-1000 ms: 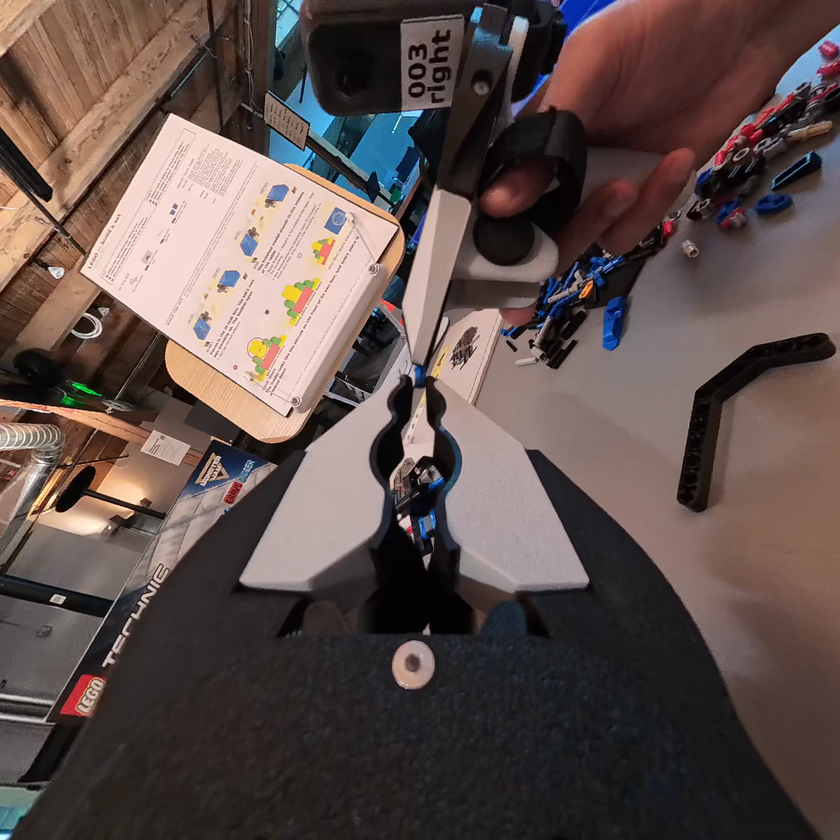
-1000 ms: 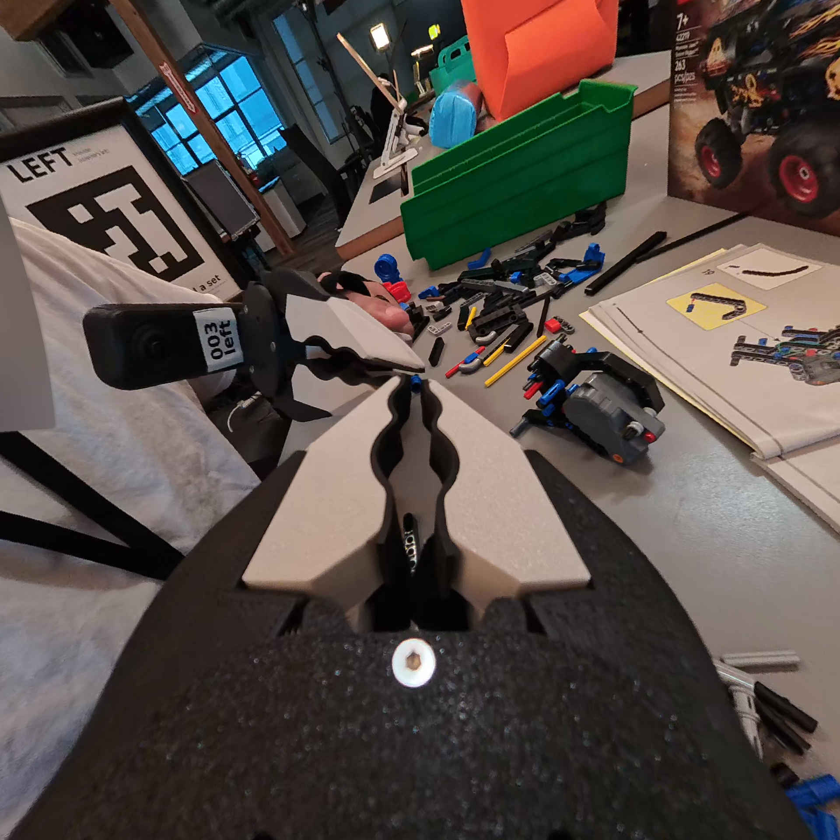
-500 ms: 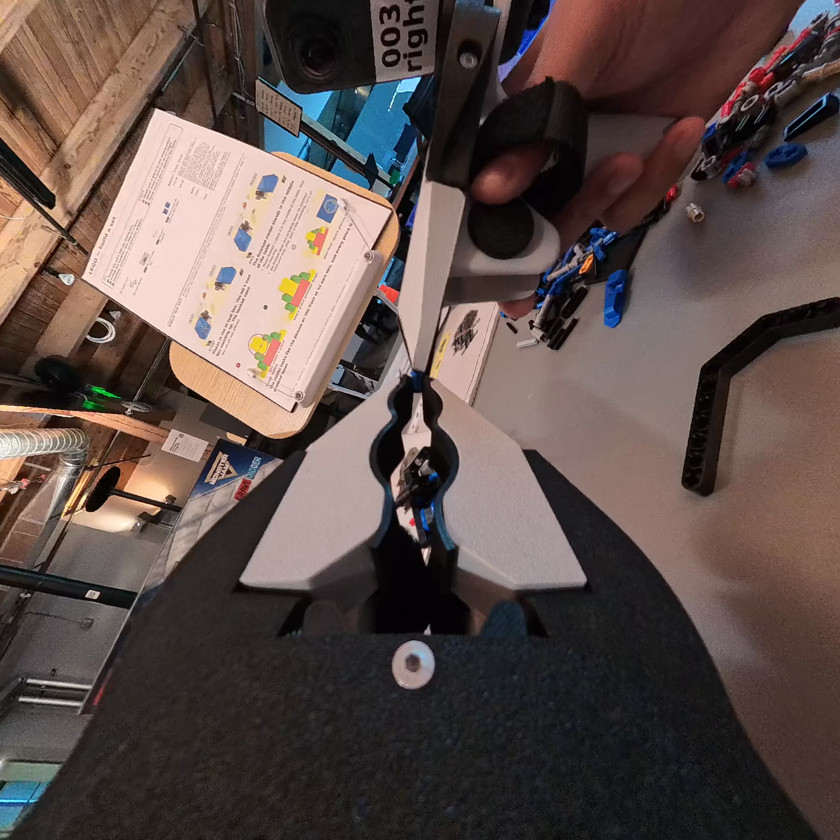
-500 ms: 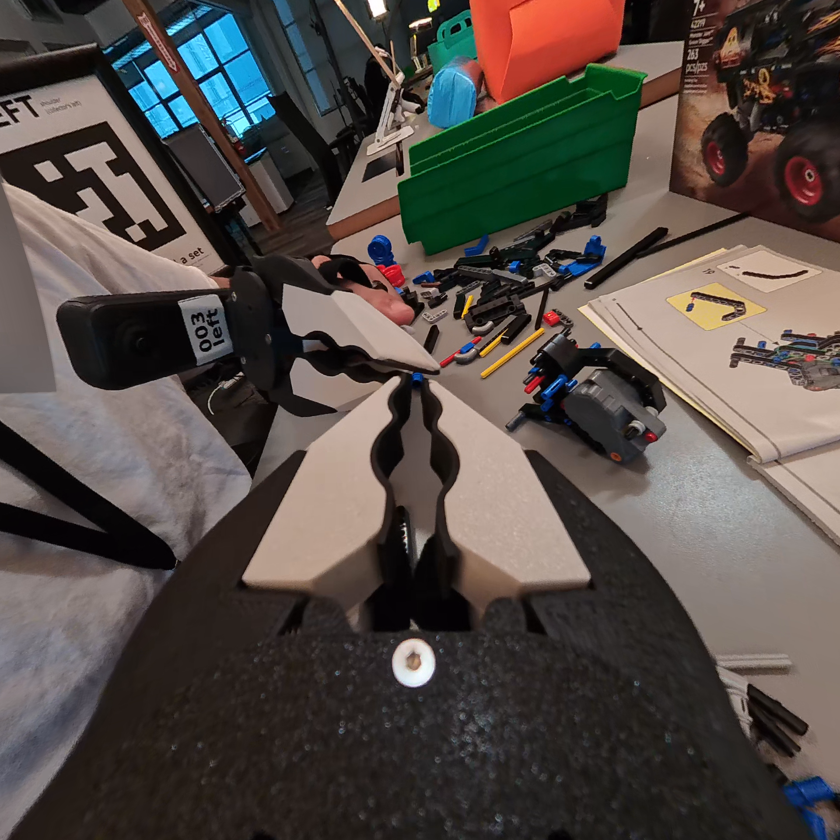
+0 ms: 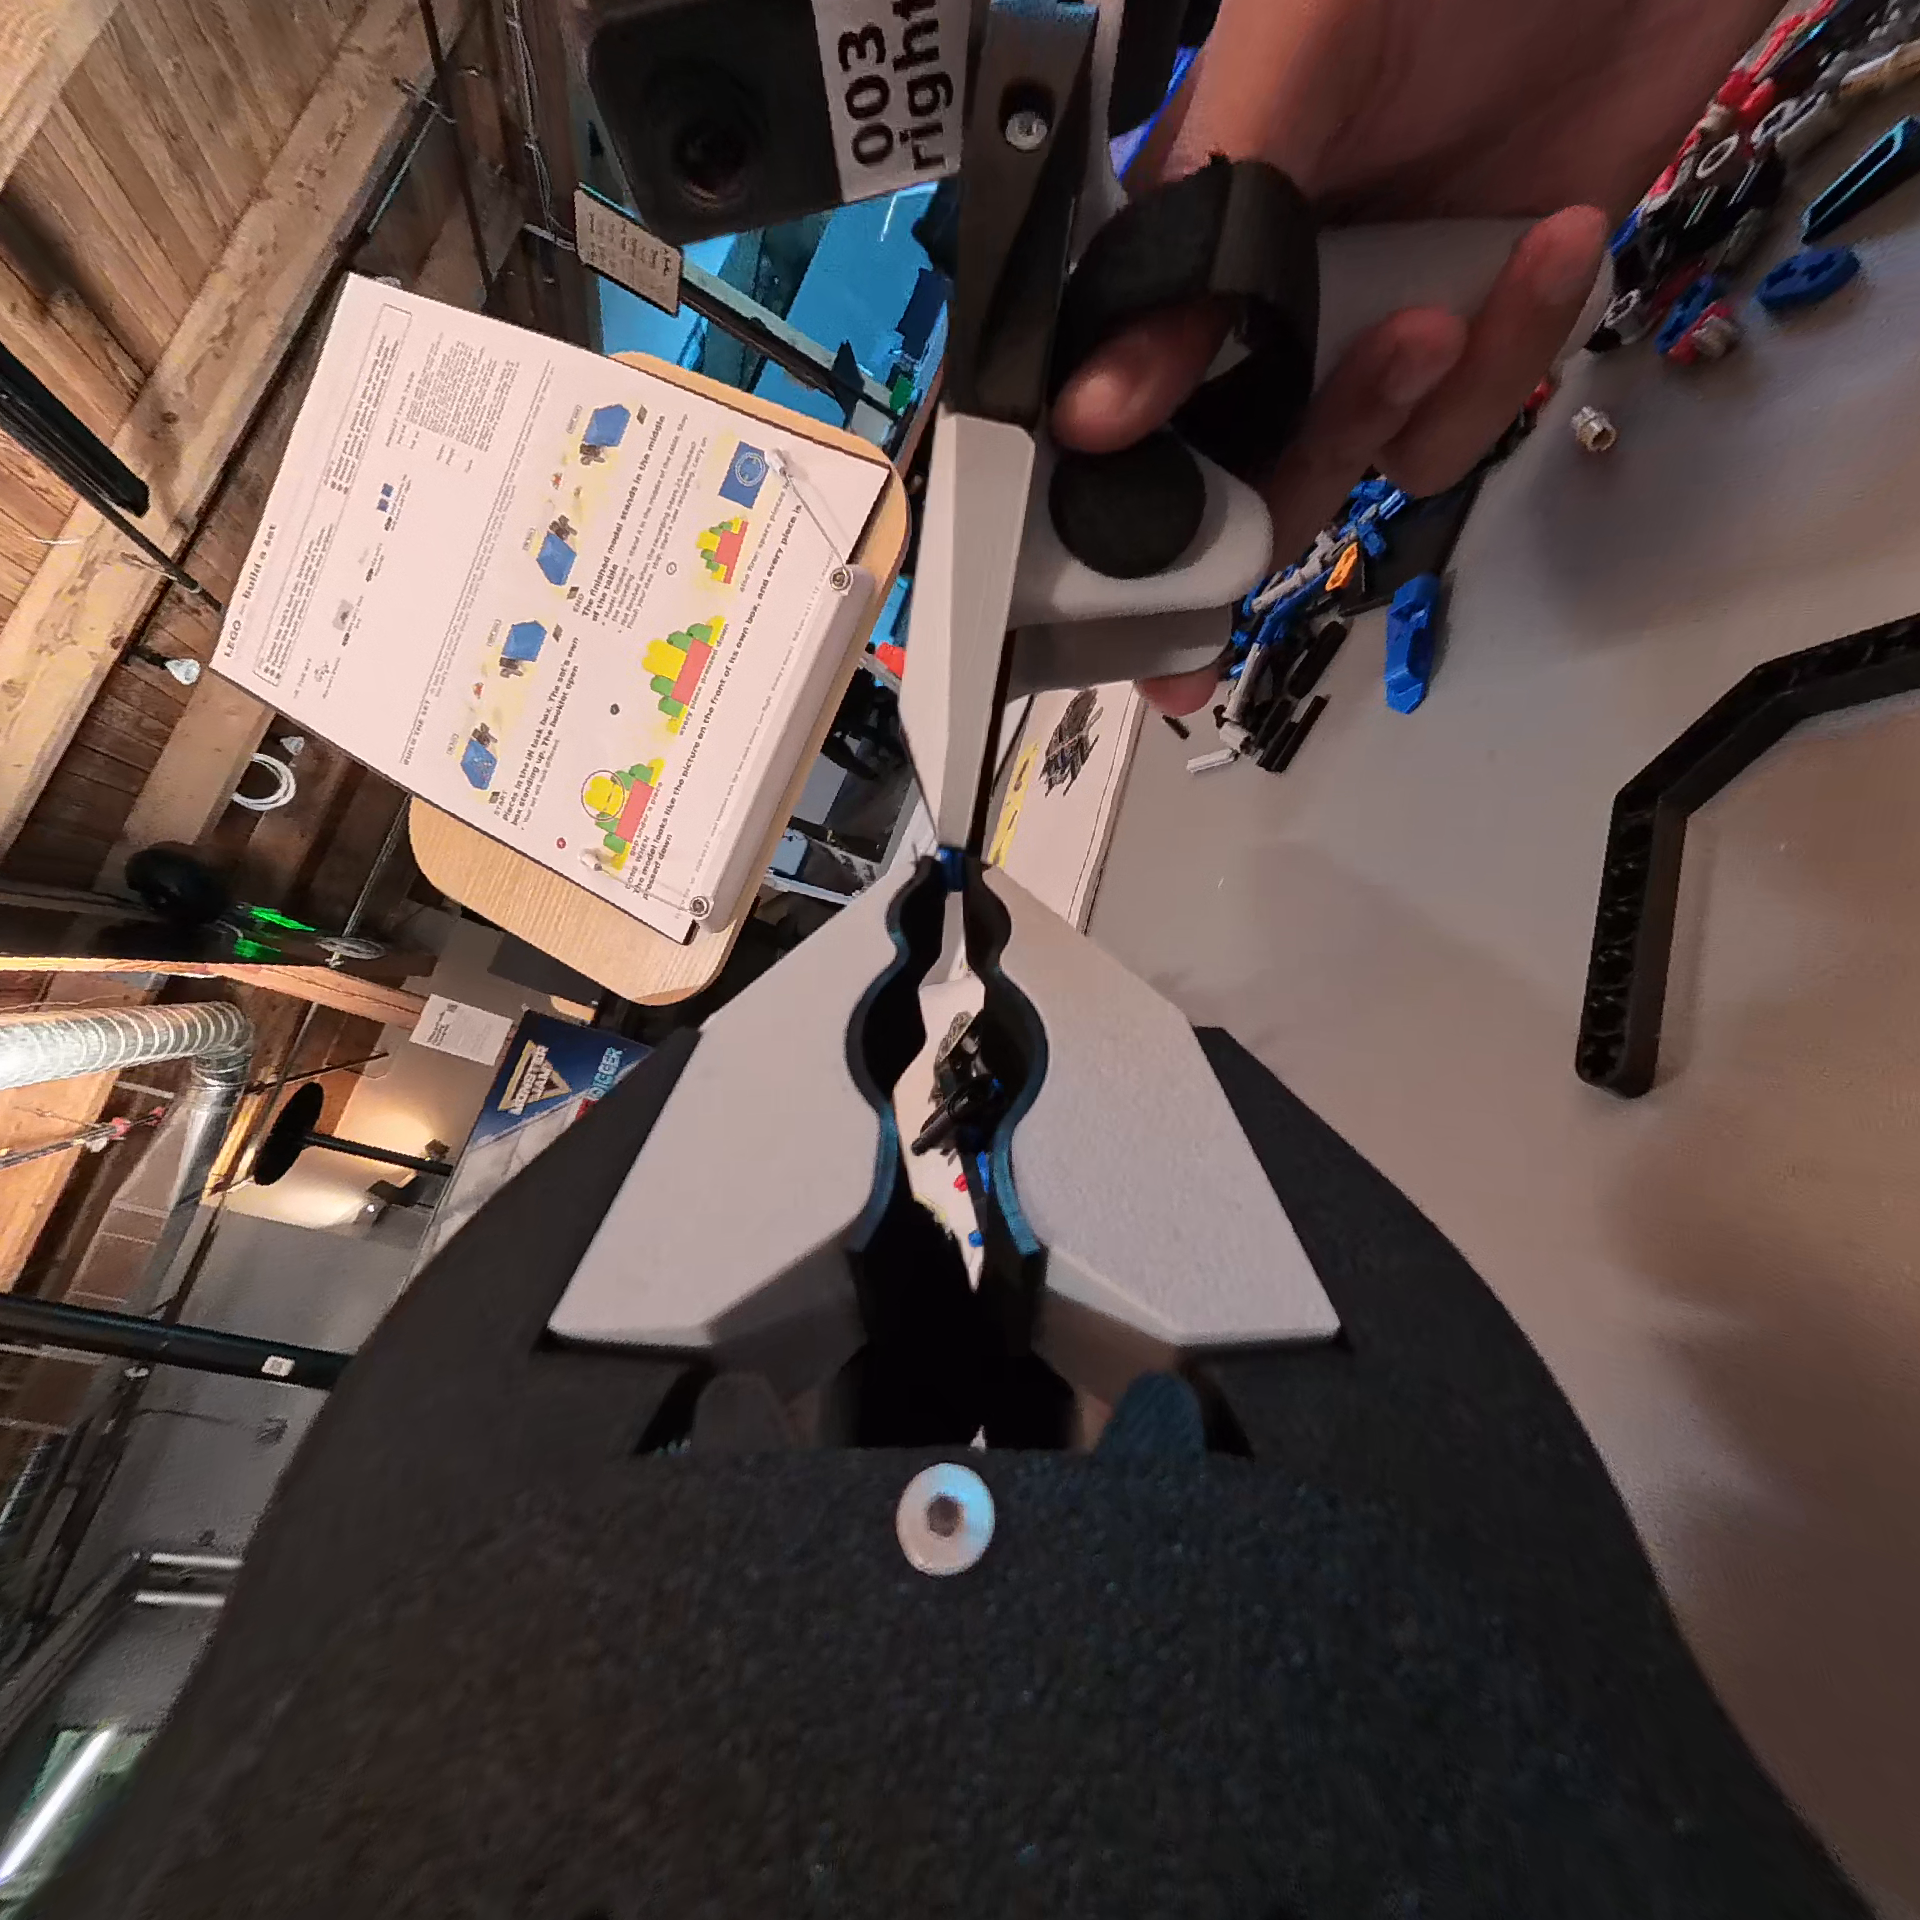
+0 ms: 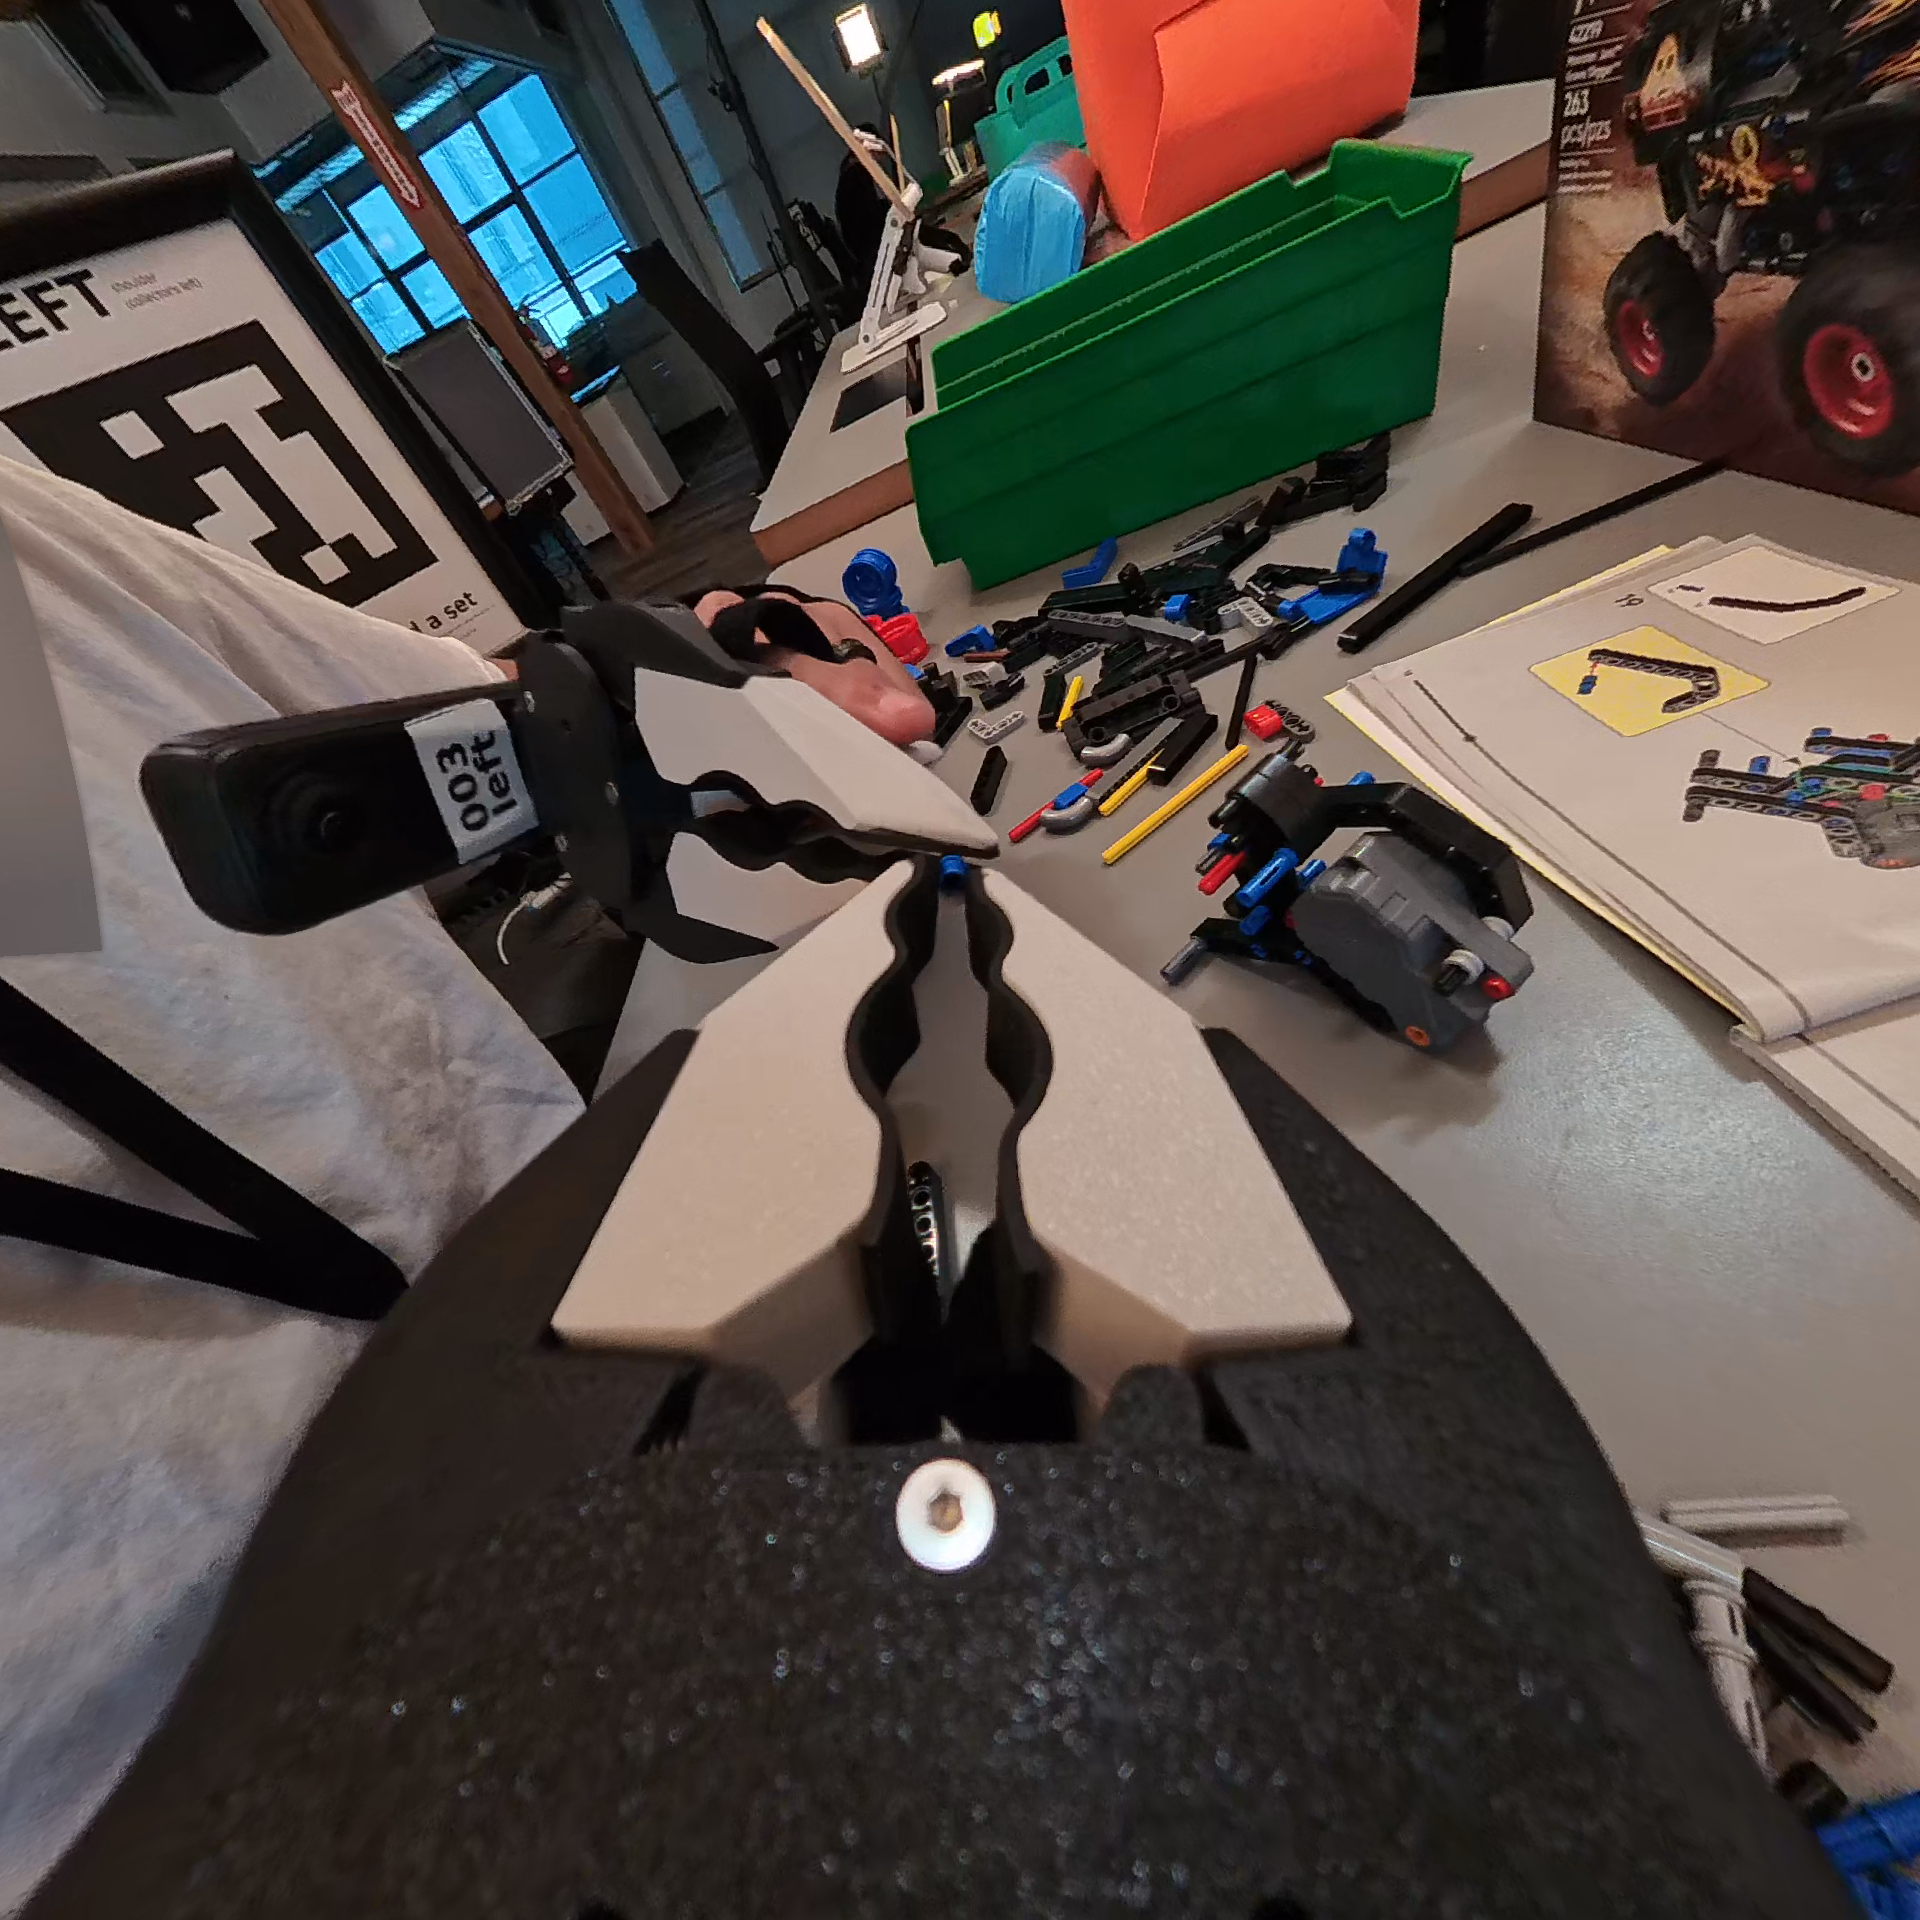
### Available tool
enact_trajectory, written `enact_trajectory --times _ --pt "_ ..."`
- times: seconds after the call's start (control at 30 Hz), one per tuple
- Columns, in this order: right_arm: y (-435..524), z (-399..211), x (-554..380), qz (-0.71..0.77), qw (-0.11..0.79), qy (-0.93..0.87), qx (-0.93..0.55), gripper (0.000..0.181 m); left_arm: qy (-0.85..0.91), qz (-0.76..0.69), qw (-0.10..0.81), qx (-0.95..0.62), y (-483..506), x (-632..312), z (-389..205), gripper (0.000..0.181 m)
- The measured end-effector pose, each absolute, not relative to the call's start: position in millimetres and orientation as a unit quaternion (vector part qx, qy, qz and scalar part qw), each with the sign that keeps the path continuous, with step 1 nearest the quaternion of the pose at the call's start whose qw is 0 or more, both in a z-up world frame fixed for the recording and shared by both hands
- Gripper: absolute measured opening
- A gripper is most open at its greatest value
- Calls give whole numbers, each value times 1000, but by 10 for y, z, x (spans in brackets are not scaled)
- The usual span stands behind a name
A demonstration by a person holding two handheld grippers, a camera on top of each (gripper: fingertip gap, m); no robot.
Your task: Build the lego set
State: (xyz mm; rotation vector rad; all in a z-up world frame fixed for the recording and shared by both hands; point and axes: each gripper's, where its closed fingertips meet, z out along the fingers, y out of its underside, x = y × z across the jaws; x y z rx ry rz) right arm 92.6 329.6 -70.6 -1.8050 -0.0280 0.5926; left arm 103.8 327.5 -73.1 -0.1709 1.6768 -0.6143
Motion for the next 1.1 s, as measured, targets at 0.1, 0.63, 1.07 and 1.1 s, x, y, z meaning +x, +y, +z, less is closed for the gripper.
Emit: enact_trajectory --times 0.1,0.63,1.07,1.1 --pt "3292 -703 924 255 582 -13 -772 4 730 -261 627 -71 3270 1037 -732 1" --pt "3247 -652 866 315 572 -9 -757 3 729 -306 608 -70 3231 976 -676 1" --pt "3259 -706 900 308 559 3 -770 4 734 -267 622 -58 3248 1011 -722 1" --pt "3252 -733 908 300 554 -1 -777 4 741 -276 609 -64 3252 1017 -747 1"
